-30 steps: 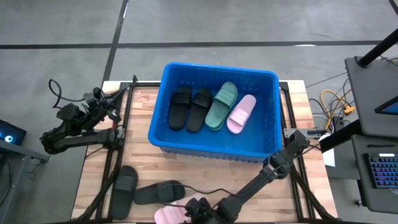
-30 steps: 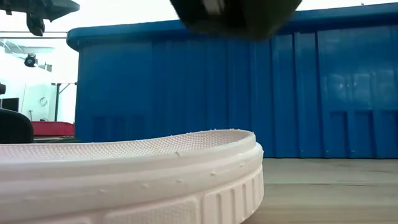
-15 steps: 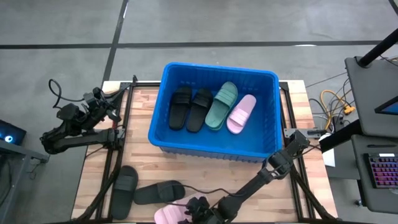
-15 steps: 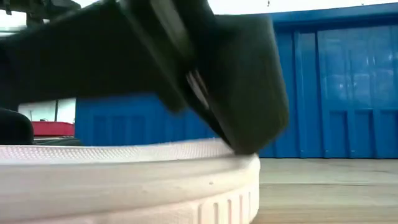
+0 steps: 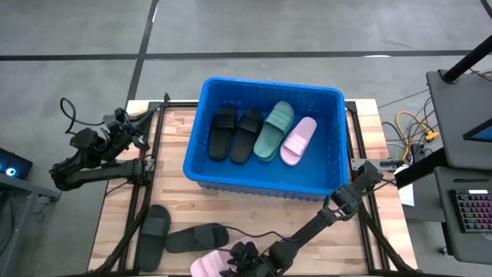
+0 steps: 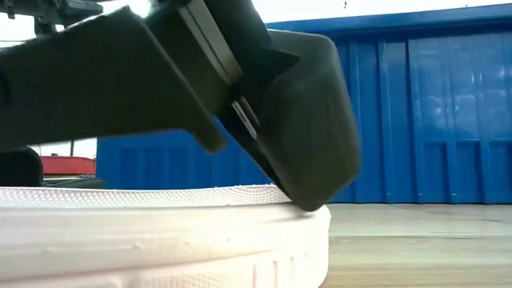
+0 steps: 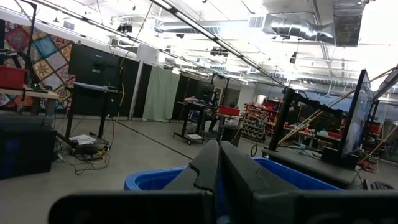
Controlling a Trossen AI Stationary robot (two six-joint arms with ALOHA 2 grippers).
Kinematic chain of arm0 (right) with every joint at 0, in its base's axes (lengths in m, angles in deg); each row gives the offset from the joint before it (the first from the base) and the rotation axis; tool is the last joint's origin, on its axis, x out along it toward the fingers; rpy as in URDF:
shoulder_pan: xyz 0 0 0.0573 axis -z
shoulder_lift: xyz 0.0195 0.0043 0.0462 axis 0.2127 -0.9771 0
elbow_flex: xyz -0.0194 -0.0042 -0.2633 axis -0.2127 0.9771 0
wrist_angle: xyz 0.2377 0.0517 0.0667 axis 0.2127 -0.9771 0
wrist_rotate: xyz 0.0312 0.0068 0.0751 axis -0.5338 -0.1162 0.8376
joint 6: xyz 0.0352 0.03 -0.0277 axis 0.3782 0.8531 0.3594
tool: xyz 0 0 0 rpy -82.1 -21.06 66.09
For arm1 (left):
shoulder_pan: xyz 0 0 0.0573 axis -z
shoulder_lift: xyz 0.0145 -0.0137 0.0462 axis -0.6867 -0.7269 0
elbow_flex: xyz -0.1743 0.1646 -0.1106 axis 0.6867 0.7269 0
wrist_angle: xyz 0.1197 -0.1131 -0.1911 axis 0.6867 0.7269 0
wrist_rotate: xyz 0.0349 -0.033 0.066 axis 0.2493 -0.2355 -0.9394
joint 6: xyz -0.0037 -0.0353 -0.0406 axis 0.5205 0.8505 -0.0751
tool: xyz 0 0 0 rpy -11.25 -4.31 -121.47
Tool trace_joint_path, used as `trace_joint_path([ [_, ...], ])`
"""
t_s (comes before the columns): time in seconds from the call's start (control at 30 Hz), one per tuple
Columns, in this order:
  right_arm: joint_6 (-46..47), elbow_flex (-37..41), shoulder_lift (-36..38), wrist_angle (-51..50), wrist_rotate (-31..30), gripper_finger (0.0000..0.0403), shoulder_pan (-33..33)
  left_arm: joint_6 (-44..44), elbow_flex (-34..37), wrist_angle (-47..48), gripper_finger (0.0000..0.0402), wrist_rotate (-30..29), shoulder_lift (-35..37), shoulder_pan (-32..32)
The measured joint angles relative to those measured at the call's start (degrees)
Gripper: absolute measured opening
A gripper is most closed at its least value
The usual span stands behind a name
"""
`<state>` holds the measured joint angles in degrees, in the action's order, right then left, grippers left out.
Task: Pick and place slides into bin
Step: Put the pink slide into the blue bin
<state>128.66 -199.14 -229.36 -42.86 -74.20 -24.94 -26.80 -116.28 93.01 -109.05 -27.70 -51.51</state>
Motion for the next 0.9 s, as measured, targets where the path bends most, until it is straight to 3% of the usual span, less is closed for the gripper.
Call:
trace_joint_path([
  [0.47,1.1,0.1,0.1,2.1,3.1,0.0019,0.4,0.0,-1.1,-0.4,0.0000,0.0,0.1,0.0],
  [0.67,0.2,-2.3,2.1,-2.1,3.6,0.0011,0.4,0.1,-0.5,-0.3,0.0000,0.2,0.1,0.0],
  [0.9,-3.2,-7.6,6.6,-18.9,4.7,0.0010,0.5,0.1,-0.2,-0.3,0.0000,1.8,0.3,0.0],
])
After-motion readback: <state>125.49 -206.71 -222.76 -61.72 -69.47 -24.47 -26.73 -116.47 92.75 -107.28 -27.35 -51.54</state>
